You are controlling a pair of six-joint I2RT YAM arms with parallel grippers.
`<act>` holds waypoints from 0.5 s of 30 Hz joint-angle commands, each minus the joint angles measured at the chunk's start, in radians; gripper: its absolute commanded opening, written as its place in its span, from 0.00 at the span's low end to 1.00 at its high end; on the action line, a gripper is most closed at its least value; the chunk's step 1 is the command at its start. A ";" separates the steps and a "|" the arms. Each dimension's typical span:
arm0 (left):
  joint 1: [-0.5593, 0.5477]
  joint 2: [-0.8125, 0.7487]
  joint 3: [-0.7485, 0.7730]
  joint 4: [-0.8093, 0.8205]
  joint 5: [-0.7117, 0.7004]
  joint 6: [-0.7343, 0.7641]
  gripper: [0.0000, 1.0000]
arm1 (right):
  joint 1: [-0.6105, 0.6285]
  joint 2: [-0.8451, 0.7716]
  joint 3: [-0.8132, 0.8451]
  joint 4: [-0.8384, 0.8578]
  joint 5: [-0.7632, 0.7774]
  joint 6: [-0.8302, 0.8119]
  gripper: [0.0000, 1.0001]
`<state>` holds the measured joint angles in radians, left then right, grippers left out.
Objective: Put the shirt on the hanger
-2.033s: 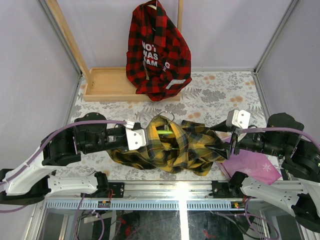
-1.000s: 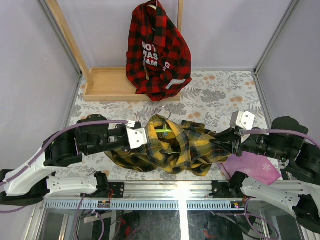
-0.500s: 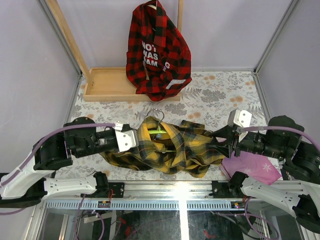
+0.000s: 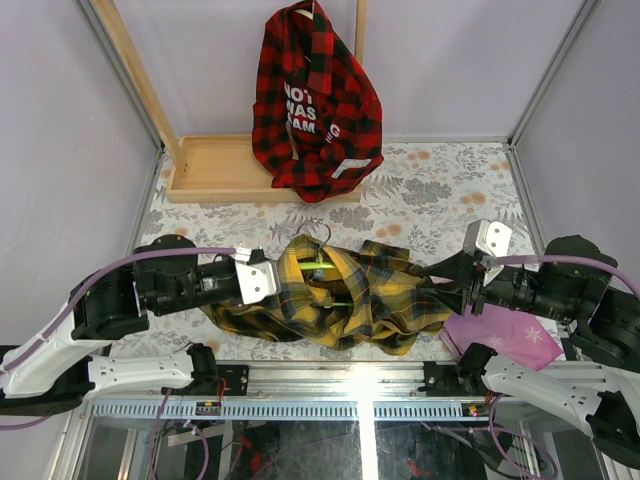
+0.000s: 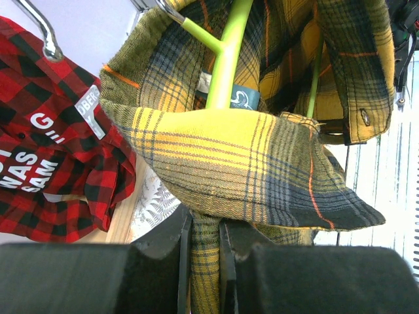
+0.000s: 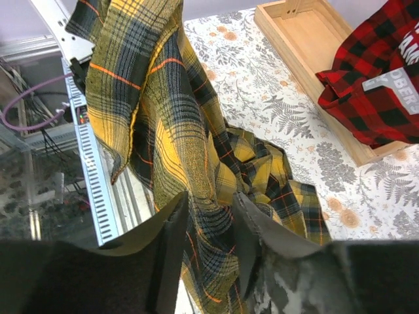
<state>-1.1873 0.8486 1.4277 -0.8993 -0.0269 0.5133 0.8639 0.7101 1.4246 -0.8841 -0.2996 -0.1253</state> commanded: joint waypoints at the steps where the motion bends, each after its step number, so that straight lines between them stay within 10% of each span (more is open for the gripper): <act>1: 0.005 -0.010 0.002 0.035 -0.005 0.004 0.00 | -0.003 -0.006 -0.005 0.050 0.000 0.021 0.33; 4: 0.005 -0.008 0.001 0.034 -0.004 0.003 0.00 | -0.003 -0.004 -0.009 0.047 -0.004 0.022 0.25; 7: 0.005 -0.011 0.002 0.035 -0.004 0.002 0.00 | -0.004 -0.004 -0.021 0.047 -0.002 0.024 0.56; 10: 0.005 -0.010 0.002 0.035 -0.002 0.000 0.00 | -0.003 -0.004 -0.032 0.049 0.001 0.024 0.59; 15: 0.005 -0.009 0.001 0.035 -0.003 0.000 0.00 | -0.003 0.003 -0.033 0.049 -0.001 0.020 0.31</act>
<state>-1.1873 0.8490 1.4273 -0.8993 -0.0269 0.5129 0.8635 0.7071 1.3907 -0.8780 -0.3000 -0.1104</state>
